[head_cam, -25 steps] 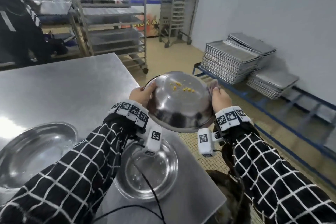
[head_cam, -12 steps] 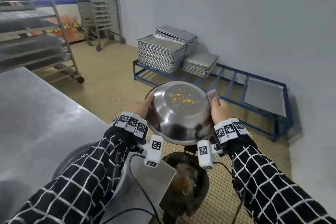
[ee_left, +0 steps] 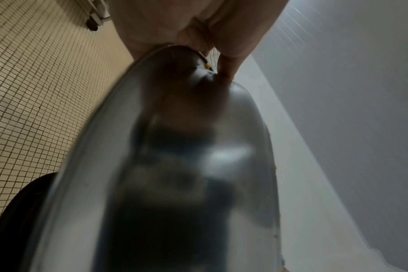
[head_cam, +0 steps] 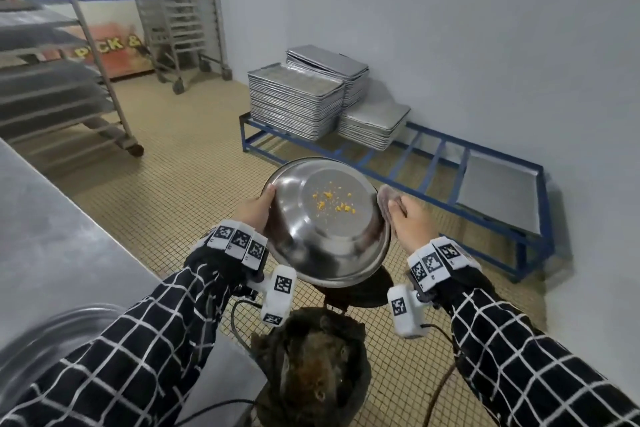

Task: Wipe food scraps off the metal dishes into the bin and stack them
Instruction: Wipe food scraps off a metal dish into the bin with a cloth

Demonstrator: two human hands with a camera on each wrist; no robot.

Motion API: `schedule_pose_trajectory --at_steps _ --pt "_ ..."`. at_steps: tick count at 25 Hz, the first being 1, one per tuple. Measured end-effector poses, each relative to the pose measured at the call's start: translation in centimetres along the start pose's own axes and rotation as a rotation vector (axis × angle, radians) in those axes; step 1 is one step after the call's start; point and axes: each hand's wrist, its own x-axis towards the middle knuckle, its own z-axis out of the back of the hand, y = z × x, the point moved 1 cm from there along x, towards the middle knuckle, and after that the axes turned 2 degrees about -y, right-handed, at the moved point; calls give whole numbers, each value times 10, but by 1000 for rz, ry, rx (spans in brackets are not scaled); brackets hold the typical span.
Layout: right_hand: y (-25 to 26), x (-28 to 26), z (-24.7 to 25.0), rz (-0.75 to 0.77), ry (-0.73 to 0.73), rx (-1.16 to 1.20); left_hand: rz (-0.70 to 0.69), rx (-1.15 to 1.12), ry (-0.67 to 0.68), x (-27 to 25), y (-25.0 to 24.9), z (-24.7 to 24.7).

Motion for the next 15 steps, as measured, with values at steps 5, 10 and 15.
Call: schedule_pose_trajectory --at_steps 5,10,15 --pt "18 64 -4 305 -18 -55 3 -61 -118 19 -10 -10" --pt "58 94 -37 601 194 8 -2 -25 -206 19 -10 -7" --pt "63 88 -69 630 414 -7 -8 11 -279 23 -6 0"
